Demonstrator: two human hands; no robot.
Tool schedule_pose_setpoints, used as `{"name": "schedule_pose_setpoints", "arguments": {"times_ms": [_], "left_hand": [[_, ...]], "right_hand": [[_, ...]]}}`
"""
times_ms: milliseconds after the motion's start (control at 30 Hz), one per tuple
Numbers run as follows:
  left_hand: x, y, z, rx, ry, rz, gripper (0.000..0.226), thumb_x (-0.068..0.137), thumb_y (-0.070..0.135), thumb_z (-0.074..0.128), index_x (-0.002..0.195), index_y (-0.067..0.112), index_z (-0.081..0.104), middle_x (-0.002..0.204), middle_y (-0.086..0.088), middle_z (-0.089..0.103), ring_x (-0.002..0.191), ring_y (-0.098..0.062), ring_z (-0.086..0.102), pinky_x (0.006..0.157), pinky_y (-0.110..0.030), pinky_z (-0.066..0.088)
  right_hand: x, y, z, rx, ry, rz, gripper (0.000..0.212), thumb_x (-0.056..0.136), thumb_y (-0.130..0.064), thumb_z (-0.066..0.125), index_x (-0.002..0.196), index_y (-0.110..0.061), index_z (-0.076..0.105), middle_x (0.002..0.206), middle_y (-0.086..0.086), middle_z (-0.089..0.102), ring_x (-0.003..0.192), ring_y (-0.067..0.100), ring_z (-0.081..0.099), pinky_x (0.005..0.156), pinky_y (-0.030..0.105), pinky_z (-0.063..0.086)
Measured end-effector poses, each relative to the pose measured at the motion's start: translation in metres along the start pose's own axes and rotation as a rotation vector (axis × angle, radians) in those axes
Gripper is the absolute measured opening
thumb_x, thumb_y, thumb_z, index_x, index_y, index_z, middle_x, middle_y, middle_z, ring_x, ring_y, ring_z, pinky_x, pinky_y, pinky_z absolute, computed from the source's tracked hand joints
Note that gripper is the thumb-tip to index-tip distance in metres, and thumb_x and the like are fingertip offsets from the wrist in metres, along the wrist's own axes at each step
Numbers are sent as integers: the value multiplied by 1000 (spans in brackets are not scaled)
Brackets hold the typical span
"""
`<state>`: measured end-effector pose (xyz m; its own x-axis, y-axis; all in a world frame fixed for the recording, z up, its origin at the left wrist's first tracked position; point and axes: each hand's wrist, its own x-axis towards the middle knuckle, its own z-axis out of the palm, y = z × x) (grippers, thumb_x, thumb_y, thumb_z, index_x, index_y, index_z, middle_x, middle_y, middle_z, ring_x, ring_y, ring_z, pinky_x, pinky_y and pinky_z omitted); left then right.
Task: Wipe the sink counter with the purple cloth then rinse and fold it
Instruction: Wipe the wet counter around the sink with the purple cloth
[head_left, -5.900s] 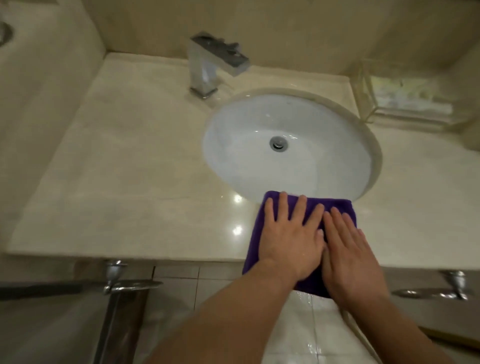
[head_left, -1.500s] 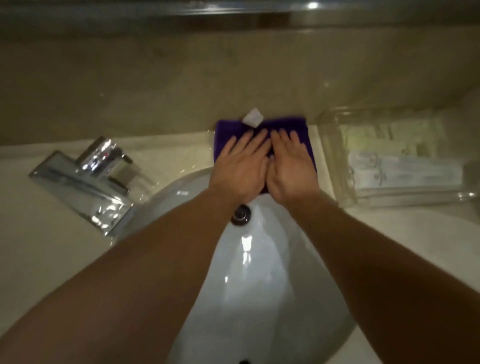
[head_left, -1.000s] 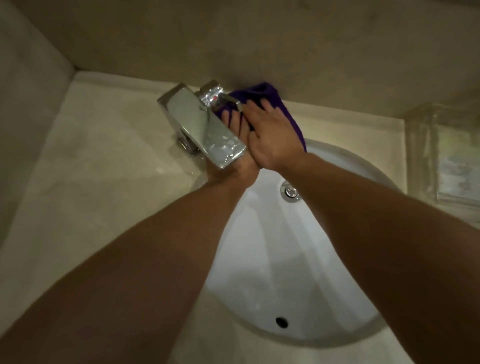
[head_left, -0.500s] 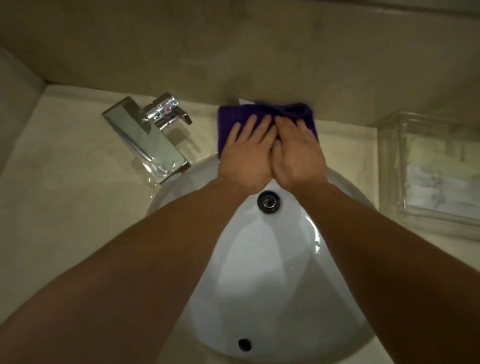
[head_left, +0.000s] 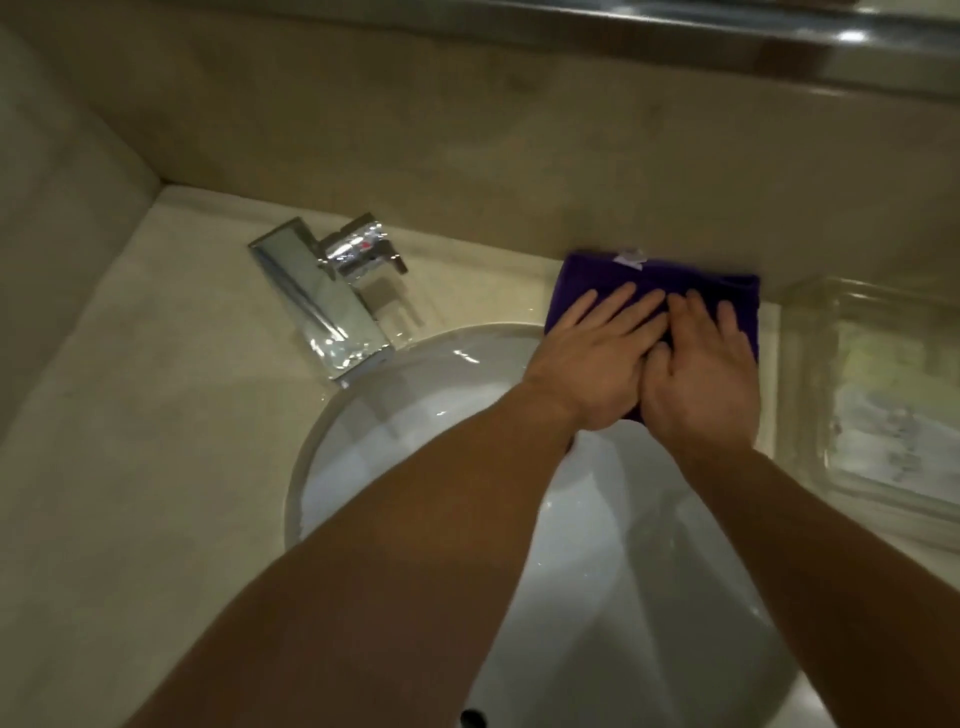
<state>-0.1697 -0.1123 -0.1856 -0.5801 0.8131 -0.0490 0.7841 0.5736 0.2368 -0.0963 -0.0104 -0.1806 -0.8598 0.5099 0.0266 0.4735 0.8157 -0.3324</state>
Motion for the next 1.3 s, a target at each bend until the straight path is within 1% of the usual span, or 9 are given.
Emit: {"name": "schedule_pose_setpoints", "arguments": {"times_ms": [133, 300, 467, 600, 667, 800, 1000, 1133, 1300], "left_hand": [[-42, -29, 5, 9, 81, -245, 64, 97, 38, 41, 157, 24, 24, 165, 5, 15, 153, -17, 8, 123, -39, -1], [-112, -77, -1, 77, 46, -510, 80, 93, 33, 46, 158, 17, 2, 167, -1, -3, 153, -21, -2, 121, -39, -1], [-157, -104, -6, 232, -3, -478, 74, 92, 36, 41, 157, 17, 13, 164, -5, 18, 152, -25, 11, 121, -42, -10], [-177, -107, -8, 192, 74, -464, 76, 87, 33, 48, 156, 13, 22, 162, -6, 25, 152, -23, 14, 124, -41, 0], [-190, -109, -8, 177, 107, -494, 78, 86, 32, 51, 156, 13, 23, 162, -6, 25, 152, -22, 14, 124, -40, 1], [-230, -118, -5, 110, 73, -571, 82, 88, 37, 52, 158, 14, 14, 166, -4, 12, 153, -22, 5, 124, -40, 2], [-279, -118, -14, 29, 72, -614, 93, 87, 51, 55, 158, 12, 9, 166, -6, 11, 153, -22, 5, 125, -39, 7], [-301, -124, -23, -131, 145, -712, 71, 99, 40, 36, 158, 18, 6, 166, -1, 7, 153, -18, 1, 124, -36, 6], [-287, -162, -41, -172, 135, -775, 60, 104, 43, 21, 158, 21, 5, 167, 2, 3, 153, -15, -1, 125, -37, 3]], "right_hand": [[13, -43, 13, -19, -117, -275, 66, 88, -29, 29, 150, -8, 40, 154, 13, 41, 143, 36, 32, 119, 45, 24], [-4, -126, 44, -12, -209, -514, 68, 86, -28, 46, 152, -14, 37, 158, 7, 36, 150, 31, 21, 121, 44, 15], [-28, -166, 71, -32, -152, -532, 62, 91, -26, 48, 152, -22, 37, 157, 1, 38, 150, 26, 19, 123, 44, 14], [-41, -179, 76, 78, -141, -549, 46, 83, -18, 48, 128, -16, 61, 127, 8, 65, 127, 36, 52, 109, 52, 37], [-51, -186, 79, 134, -125, -534, 44, 83, -17, 50, 125, -12, 62, 122, 9, 66, 122, 32, 55, 108, 49, 38], [-89, -213, 85, 125, -98, -616, 45, 92, -22, 49, 136, -12, 55, 140, 5, 57, 135, 27, 42, 117, 41, 26], [-119, -243, 71, 33, -326, -647, 54, 96, -22, 47, 149, -20, 43, 156, 0, 41, 148, 25, 26, 123, 41, 16], [-116, -273, 51, -4, -524, -726, 58, 98, -26, 42, 154, -21, 33, 161, -1, 30, 151, 20, 17, 121, 32, 10], [-101, -281, 46, -185, -483, -677, 58, 106, -32, 27, 158, -10, 16, 166, 12, 10, 153, 25, 5, 122, 33, 3]]}}
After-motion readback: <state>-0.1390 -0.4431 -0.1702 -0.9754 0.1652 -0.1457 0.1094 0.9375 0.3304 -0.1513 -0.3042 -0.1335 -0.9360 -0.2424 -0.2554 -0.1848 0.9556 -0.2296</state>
